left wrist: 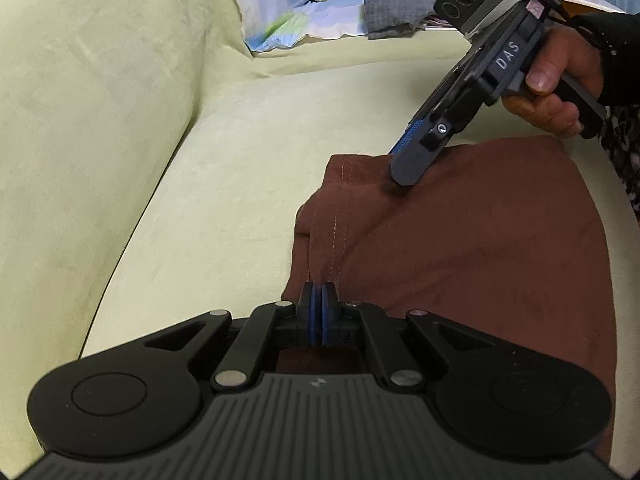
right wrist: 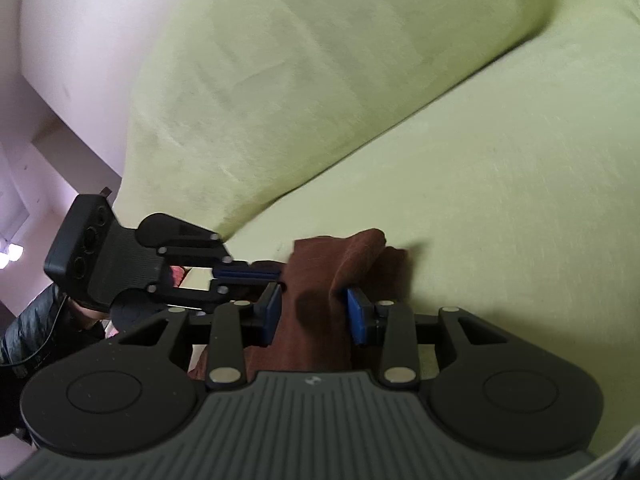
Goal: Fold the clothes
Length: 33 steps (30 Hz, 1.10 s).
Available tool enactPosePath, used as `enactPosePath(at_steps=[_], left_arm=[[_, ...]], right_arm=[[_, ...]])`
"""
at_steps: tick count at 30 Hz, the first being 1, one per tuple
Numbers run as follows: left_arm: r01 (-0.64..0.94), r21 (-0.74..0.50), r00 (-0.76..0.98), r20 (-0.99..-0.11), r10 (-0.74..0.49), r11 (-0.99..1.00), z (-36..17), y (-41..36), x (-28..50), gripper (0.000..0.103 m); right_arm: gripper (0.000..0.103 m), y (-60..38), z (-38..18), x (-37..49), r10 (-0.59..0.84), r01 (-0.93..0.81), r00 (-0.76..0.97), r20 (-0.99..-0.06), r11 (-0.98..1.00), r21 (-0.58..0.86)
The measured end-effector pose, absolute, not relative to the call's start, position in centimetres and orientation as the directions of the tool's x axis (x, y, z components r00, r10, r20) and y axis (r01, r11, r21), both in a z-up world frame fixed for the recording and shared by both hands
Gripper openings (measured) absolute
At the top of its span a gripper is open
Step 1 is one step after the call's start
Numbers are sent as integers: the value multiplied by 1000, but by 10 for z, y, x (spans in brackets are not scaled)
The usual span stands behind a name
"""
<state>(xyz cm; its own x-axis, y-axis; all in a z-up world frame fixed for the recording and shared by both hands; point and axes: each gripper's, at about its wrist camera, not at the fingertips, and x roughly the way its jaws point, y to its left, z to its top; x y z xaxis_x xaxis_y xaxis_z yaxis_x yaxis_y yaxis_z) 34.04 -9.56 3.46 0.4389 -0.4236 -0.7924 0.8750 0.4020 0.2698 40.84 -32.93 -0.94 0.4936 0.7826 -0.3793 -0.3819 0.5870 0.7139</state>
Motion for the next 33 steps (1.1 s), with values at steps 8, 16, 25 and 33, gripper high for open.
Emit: enactPosePath(at_steps=[8, 16, 25, 33], left_arm=[[852, 193, 472, -684, -555, 487, 65, -86, 353, 5], [926, 129, 316, -779, -541, 355, 38, -142, 389, 15], [918, 153, 339, -779, -528, 365, 36, -136, 379, 15], [909, 168, 372, -742, -558, 381, 33, -122, 371, 15]], right_arm=[[32, -328, -13, 412, 777, -374, 490, -396, 598, 709], [33, -320, -13, 410, 774, -419, 473, -421, 618, 665], [31, -356, -15, 416, 696, -286, 528, -487, 686, 669], [24, -355, -18, 422, 690, -282, 510, -514, 698, 658]])
